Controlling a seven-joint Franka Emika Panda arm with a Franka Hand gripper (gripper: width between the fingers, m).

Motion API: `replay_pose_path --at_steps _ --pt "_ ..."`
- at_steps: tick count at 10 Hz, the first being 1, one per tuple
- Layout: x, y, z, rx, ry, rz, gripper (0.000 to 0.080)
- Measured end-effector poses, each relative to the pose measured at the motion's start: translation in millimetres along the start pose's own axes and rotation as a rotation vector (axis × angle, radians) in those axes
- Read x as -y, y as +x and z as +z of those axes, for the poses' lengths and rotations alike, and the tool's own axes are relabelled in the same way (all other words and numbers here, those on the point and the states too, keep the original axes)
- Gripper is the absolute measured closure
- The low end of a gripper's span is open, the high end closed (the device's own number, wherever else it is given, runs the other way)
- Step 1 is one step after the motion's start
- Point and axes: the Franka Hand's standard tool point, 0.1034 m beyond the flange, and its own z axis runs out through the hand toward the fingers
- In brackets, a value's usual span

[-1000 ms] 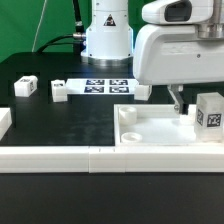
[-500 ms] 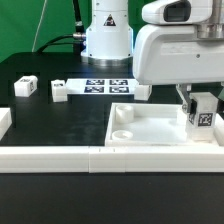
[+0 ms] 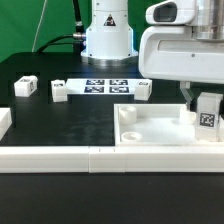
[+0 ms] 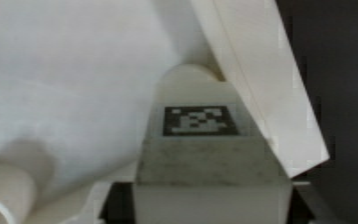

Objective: Assemble one leg

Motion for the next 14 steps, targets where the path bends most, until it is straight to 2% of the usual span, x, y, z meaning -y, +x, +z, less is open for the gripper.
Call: replay_pose_path --at_steps 6,11,12,13,14 --pt "-5.8 0.8 0.2 0.034 0.014 0.672 0.0507" --pt "-4.8 -2.5 0.6 0.056 0.012 0.928 0.0506" --pt "-5.0 -2.8 1.3 0.056 0.011 0.909 0.0397" --pt "-5.0 -2.8 1.4 0.055 0.012 0.867 0.0252" --pt "-4.2 -2.7 0.9 0.054 0.014 0.832 0.0252"
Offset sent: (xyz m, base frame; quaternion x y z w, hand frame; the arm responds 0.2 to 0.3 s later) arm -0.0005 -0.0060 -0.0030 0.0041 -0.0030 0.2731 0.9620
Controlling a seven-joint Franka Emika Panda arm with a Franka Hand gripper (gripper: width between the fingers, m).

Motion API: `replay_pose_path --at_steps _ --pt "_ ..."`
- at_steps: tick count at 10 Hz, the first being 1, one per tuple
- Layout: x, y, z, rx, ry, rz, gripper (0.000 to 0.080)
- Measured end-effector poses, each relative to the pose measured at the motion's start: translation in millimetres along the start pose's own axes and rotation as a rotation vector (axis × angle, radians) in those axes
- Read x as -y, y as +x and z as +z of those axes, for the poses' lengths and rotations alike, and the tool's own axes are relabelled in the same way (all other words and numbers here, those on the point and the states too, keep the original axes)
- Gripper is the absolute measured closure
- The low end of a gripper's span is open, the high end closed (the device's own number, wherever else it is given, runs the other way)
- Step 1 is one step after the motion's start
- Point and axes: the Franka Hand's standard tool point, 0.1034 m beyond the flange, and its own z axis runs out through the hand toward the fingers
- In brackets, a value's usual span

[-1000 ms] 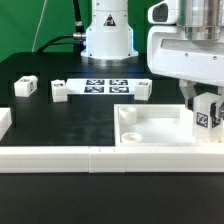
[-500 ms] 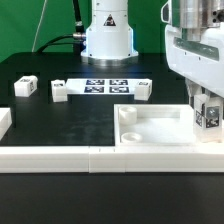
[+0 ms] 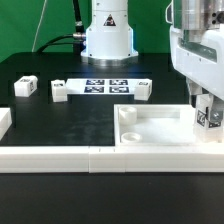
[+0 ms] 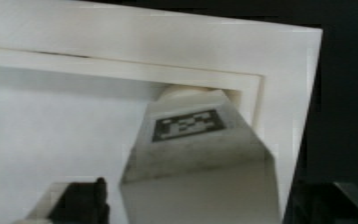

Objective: Assemble one leg

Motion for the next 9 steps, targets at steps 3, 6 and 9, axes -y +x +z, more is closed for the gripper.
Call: replay_pose_path --at_steps 3,6,9 --pt "4.3 -7.2 -2.4 0.003 0.009 -0.363 0.0153" --pt "3.2 -12.6 4.7 0.000 0.011 -0.715 0.0151" --pt "1.8 -10.1 4.7 0.001 -0.006 -1.045 0.0151"
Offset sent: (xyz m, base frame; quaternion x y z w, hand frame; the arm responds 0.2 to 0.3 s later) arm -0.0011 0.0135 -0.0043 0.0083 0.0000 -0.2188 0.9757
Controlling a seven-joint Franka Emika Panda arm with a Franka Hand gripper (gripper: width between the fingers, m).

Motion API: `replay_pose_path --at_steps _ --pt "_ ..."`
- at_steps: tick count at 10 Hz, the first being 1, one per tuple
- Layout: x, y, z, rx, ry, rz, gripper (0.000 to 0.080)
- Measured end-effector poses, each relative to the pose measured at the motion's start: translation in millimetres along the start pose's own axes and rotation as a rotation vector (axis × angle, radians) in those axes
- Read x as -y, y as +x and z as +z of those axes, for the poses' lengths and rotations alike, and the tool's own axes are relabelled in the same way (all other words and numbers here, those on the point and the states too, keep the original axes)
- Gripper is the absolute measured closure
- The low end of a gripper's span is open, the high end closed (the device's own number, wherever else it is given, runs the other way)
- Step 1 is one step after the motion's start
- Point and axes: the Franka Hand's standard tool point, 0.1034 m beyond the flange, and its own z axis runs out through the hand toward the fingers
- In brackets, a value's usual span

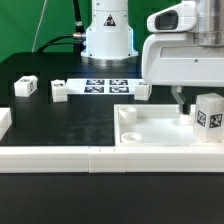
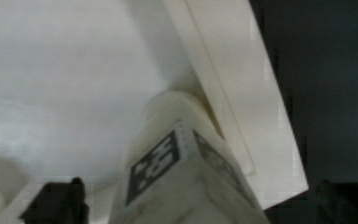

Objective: Assemble one leg

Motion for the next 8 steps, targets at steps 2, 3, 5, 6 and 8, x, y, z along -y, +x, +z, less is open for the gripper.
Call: replay_pose_path --at_steps 2,3,5,6,8 --pt "-3.7 2.5 -0.7 -0.001 -0.006 -0.187 0.0151" --pt "-4.9 3.7 -1.5 -0.003 -0.010 -0.296 0.0151" --pt "-5.7 5.2 -3.6 -0.009 -0.028 -0.484 0.0151" --pt "-5.7 6.0 -5.6 -0.012 -0.031 -0.515 0.0151" --pt "-8.8 6.9 -4.2 -0.011 -0.045 -0.595 0.0151"
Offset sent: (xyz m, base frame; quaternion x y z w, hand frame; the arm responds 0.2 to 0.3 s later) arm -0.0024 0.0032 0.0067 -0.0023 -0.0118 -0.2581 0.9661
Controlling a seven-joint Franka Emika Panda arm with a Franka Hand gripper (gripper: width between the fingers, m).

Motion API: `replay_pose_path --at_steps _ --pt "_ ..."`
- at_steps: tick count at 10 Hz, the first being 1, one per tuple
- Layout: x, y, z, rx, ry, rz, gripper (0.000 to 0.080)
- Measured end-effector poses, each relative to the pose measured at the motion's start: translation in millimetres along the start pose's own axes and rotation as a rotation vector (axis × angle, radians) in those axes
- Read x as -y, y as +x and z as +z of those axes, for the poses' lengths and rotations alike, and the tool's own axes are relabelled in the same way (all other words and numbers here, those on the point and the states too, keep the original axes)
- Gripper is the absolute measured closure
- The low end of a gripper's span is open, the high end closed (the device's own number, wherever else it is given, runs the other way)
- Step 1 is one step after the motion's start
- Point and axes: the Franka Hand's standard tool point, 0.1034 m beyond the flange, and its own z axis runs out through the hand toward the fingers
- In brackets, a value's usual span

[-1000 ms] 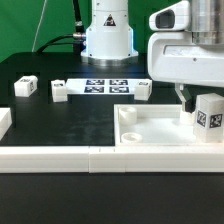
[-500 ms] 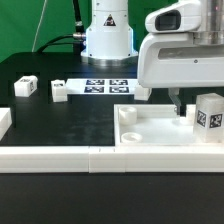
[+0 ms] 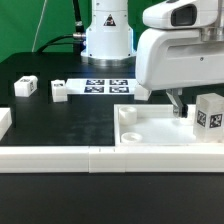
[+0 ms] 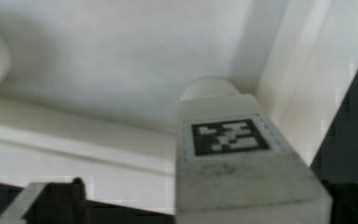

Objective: Assemble one leg

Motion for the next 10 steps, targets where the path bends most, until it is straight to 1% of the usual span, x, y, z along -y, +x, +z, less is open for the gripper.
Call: replay_pose_path --at_steps 2,3,5,8,10 --pt "-0.2 -0.2 0.4 0.001 0.000 0.000 0.0410" --pt "-0.2 -0.3 0.6 0.001 0.000 0.000 0.0510" --pt "0.3 -0.5 0.9 0.001 0.002 0.067 0.0509" --pt "2.8 -0.7 1.4 0.005 0.008 0.459 0.0509" --pt "3.1 -0.9 1.5 0.006 0.010 0.667 0.0509"
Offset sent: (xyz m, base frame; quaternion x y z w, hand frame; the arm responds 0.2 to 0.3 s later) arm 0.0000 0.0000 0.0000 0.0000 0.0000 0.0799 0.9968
